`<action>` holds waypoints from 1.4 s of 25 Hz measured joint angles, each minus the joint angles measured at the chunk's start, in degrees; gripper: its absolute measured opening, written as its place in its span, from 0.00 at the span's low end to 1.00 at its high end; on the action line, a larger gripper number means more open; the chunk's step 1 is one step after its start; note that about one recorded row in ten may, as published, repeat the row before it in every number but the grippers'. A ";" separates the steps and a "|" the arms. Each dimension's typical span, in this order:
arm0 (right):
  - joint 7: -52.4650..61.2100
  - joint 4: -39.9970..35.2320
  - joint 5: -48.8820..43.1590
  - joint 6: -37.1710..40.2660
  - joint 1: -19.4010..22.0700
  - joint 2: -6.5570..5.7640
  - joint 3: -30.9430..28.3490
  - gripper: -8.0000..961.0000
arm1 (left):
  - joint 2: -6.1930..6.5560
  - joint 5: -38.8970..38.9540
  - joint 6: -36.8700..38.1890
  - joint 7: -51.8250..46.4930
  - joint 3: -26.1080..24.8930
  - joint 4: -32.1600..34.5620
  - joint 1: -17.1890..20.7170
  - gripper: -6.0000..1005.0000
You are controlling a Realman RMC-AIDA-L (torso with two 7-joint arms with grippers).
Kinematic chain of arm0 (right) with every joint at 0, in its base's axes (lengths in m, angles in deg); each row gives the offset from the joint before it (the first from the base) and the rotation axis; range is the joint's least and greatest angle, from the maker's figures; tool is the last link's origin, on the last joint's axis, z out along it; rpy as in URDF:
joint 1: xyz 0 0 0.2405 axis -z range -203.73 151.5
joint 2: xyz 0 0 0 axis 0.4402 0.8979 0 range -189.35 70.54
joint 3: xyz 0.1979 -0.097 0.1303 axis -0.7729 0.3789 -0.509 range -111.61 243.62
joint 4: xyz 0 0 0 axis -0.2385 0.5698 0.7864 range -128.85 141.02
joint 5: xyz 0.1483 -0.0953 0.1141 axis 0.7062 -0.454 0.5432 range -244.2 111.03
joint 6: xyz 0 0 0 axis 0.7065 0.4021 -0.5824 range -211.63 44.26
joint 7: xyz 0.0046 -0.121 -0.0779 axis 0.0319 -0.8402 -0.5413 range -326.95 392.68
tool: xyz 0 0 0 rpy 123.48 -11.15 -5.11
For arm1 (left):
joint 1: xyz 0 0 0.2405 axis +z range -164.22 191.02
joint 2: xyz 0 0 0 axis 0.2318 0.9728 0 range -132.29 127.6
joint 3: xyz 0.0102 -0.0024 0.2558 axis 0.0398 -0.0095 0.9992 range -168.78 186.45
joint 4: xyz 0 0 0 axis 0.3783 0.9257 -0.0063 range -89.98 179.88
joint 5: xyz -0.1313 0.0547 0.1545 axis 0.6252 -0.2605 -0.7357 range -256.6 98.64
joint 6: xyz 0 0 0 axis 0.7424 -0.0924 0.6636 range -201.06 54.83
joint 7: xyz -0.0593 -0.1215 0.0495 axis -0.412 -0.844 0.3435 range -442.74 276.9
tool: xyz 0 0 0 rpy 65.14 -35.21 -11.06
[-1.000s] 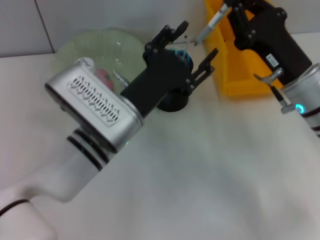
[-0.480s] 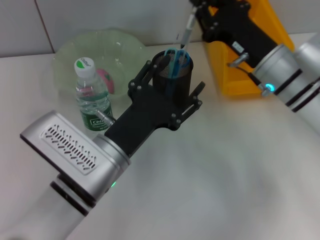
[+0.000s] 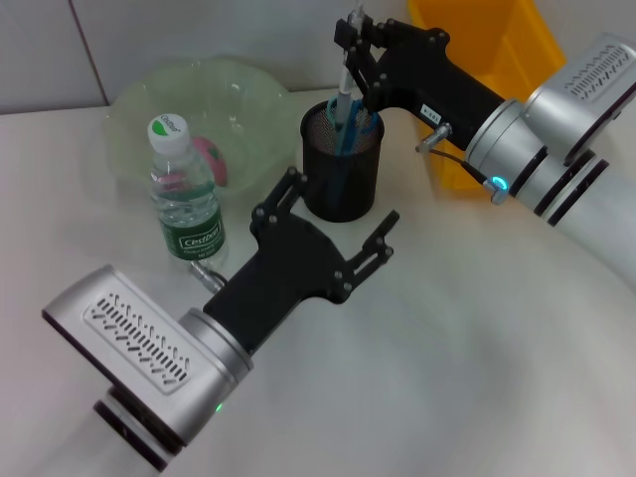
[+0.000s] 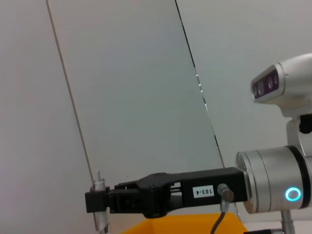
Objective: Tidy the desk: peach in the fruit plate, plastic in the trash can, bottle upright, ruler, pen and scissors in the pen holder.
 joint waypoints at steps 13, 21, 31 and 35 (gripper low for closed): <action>-0.02 0.02 -0.17 -0.67 1.15 0.01 0.90 0.29 | 0.34 -0.74 -0.10 0.00 1.24 -1.39 0.84 0.79; 0.42 -1.09 -0.24 4.14 3.90 -0.30 2.64 0.32 | 1.51 -0.75 -0.10 0.00 1.39 -1.72 1.45 0.79; 21.51 -24.66 -0.29 17.20 14.90 -0.98 20.10 0.74 | 3.23 -3.48 -1.49 0.08 1.20 -1.28 4.97 0.79; 28.02 -37.32 -0.68 19.07 21.31 -3.20 28.14 0.77 | 4.32 -4.05 -3.60 0.09 1.31 -1.26 6.43 0.79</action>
